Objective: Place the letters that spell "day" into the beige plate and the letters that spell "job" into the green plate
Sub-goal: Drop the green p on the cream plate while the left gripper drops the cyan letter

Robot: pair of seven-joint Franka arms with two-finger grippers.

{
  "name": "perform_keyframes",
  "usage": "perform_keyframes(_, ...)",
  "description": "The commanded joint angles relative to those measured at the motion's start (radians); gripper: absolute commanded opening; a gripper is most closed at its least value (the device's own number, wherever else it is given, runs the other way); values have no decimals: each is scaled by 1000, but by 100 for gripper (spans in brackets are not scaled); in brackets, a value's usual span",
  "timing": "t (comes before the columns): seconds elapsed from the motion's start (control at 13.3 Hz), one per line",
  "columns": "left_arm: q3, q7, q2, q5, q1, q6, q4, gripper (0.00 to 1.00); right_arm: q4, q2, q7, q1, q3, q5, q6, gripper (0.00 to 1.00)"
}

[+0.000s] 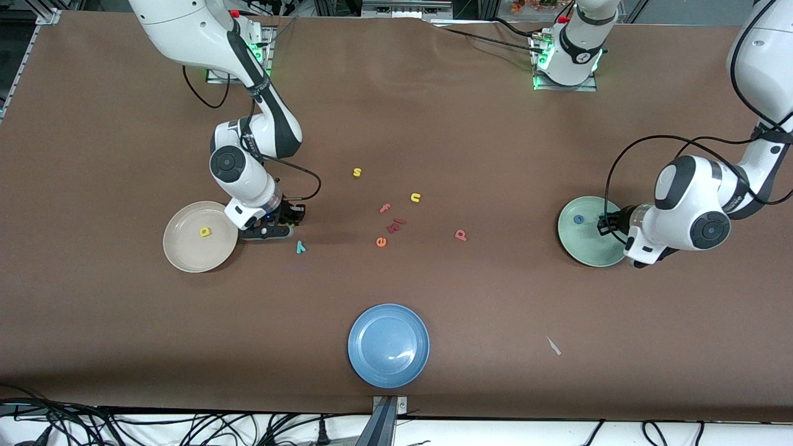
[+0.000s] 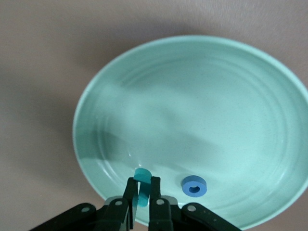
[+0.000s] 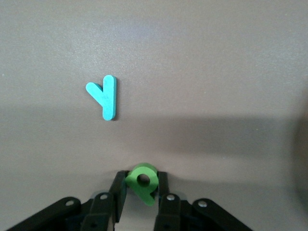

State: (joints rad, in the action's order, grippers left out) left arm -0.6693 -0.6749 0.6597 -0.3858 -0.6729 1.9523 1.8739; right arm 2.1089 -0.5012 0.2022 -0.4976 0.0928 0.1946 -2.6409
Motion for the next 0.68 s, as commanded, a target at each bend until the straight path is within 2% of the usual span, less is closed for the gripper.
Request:
perform_keyframes(0.0, -9, -5, -3, -15, -11, -6, -10, 75, -36, -8, 25, -9, -2, 19, 42, 23)
perform_keyframes(0.08, -13, -12, -15, -10, -11, -15, -15, 100, -84, -2, 19, -4, 4, 16, 130, 23)
perform_keyframes(0.23, -56, -78, -44, -5, 4, -36, -24, 100, -151, 15, -29, -1, 53, 3, 276, 23)
perform_keyframes(0.45, -195, -303, -46, 15, 12, -33, -36, 100, -142, 41, -232, 1, 137, 3, 315, 23)
perform_keyframes(0.53, -226, -395, -39, 15, 33, -27, -48, 100, -136, 47, -312, 1, 172, 6, 338, 23)
perform_keyframes(0.6, -228, -493, -28, 13, 83, -21, -71, 100, -132, 55, -370, 1, 206, 5, 351, 23)
